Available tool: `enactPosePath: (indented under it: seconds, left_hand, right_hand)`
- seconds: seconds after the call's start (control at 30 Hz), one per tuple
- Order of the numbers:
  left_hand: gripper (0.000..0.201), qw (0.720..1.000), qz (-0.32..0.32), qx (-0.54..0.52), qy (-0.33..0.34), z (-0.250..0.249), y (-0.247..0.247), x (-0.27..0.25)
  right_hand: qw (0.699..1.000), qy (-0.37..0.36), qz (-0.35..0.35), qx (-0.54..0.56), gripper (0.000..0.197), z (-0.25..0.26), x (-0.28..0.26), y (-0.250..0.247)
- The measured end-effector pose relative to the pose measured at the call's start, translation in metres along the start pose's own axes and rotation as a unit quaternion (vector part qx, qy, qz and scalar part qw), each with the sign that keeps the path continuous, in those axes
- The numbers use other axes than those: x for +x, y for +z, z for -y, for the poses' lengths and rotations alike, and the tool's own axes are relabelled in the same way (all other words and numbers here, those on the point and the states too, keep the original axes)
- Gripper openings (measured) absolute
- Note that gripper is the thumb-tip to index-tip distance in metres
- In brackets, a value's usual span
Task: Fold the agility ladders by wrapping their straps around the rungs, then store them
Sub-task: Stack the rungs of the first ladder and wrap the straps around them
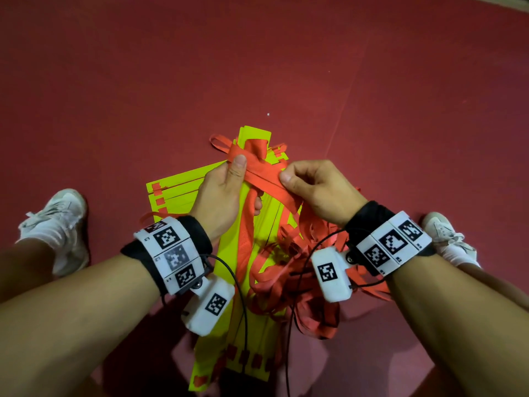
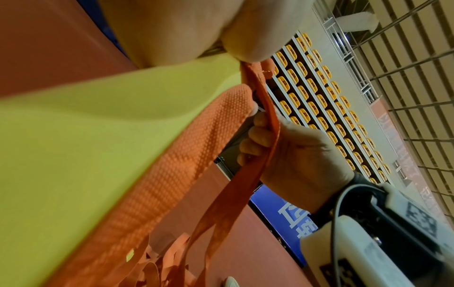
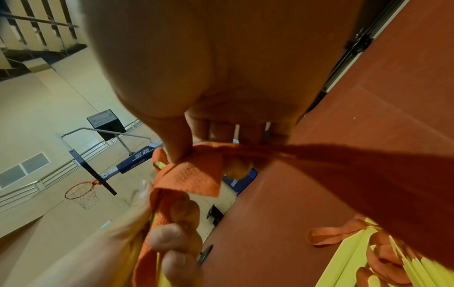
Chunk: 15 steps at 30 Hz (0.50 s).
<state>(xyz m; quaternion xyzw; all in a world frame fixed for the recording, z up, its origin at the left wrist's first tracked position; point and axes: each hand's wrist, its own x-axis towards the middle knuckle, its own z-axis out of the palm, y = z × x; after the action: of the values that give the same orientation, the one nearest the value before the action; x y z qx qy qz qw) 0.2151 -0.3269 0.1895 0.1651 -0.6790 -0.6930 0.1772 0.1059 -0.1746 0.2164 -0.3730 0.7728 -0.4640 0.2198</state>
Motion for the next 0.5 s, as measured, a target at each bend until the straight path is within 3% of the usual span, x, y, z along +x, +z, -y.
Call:
enactPosePath:
  seconds: [0.33,0.5]
  left_hand:
    - [0.047,0.999,0.022,-0.032,-0.008,-0.0053,0.0021,-0.0004]
    - [0.048,0.999,0.019,-0.037,-0.01,-0.0068,0.0009,0.0002]
  right_hand:
    - [0.995,0.011,0.052,0.081,0.01,0.0024,-0.0039,-0.0102]
    - [0.984,0.012,0.112,0.138,0.006,0.0049,-0.0068,-0.0069]
